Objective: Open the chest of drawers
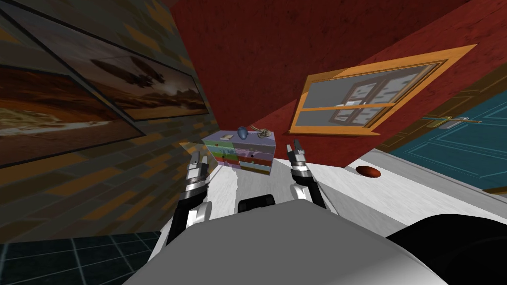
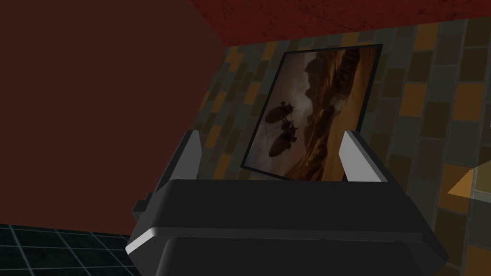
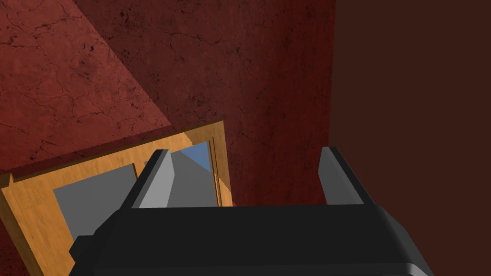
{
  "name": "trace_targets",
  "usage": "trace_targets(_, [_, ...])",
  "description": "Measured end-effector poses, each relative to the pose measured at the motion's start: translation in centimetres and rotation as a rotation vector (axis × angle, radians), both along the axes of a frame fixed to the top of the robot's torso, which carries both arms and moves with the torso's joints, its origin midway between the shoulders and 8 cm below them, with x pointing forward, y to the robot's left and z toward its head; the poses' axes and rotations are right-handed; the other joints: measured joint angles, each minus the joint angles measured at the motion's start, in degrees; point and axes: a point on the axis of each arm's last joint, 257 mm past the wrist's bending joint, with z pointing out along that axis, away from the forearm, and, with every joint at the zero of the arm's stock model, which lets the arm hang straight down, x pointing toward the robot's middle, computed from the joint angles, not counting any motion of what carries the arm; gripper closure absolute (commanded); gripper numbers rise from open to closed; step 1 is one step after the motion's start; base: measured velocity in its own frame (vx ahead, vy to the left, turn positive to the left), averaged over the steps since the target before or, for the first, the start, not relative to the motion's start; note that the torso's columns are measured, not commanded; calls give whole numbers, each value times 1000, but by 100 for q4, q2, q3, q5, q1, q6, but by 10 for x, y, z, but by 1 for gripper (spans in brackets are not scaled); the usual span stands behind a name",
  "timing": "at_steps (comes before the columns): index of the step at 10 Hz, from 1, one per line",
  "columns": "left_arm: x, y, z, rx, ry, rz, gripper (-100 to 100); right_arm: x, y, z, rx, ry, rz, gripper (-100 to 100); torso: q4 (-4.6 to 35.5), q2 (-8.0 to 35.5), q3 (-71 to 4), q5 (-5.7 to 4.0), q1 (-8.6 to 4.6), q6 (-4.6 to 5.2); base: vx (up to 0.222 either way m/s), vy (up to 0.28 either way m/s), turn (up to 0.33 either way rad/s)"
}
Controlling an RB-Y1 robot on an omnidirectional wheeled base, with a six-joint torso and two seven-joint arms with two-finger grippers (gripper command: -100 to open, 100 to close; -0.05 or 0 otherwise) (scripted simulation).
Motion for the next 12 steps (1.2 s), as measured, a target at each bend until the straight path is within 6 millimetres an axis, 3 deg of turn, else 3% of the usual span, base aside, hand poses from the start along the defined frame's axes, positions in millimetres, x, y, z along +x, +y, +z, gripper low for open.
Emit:
trace_targets(4, [0,0,0,0,0,0,0,0,0,0,0,0,0,0,1692,1693,-3381,0,0,0,0,0,0])
trace_targets(5, [0,0,0,0,0,0,-100,0,0,0,0,0,0,0,2114,2116,-4227,0,0,0,36,-21,-22])
trace_targets(6, [2,-1,-3,15,10,-9,-100,0,0,0,0,0,0,0,2301,2301,-4626,-1,-5,1,75,-48,-38])
trace_targets(12, [26,-9,-45,66,88,-50,-100,0,0,0,0,1,0,0,2384,2388,-4762,0,3,0,92,-66,-31])
